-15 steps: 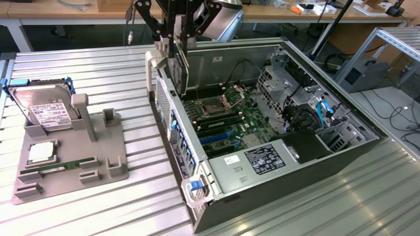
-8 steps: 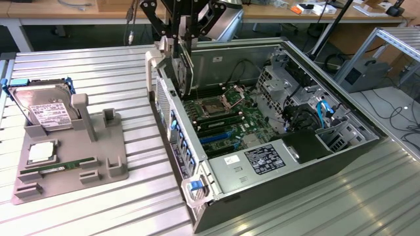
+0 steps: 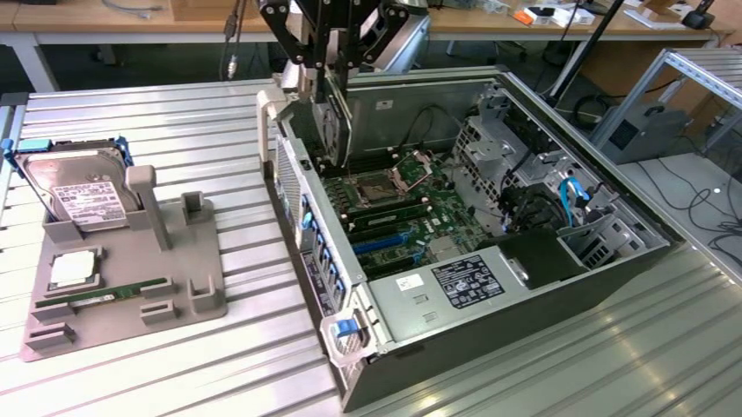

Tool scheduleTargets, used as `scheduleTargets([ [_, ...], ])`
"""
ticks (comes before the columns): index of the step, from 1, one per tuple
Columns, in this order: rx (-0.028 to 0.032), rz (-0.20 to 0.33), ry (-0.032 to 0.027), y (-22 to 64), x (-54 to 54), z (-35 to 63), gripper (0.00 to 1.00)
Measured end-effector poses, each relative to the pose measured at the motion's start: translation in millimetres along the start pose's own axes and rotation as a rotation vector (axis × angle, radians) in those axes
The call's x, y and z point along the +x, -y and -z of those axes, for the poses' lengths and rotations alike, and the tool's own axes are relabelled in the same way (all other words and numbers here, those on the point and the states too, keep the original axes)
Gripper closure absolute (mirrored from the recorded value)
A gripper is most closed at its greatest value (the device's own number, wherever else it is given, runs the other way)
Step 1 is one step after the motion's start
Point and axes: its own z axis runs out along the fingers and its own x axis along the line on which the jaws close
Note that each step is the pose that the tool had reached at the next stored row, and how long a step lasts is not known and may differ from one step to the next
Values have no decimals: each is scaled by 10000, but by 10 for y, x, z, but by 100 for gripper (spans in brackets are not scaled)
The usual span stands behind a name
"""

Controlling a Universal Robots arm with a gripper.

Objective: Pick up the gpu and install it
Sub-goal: 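Pick up the gpu and move the gpu toward the slot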

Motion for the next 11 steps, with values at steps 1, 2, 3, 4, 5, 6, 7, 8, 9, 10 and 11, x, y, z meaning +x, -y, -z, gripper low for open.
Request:
scheduleTargets([
  [1, 1, 0, 0, 0, -6, -1, 73],
  [2, 7, 0, 0, -2, -21, -3, 73],
  [3, 11, 0, 1, -2, -34, -5, 73],
  [4, 15, 0, 1, -3, -47, -7, 73],
  [5, 21, 1, 1, -5, -64, -9, 73],
  [6, 25, 0, 2, -6, -77, -12, 73],
  [7, 31, 0, 2, -7, -92, -13, 73],
  [8, 34, 0, 3, -7, -102, -15, 73],
  [9, 40, 0, 3, -8, -117, -17, 73],
  [10, 45, 0, 3, -9, -129, -19, 73],
  [11, 50, 1, 3, -10, -142, -21, 73],
])
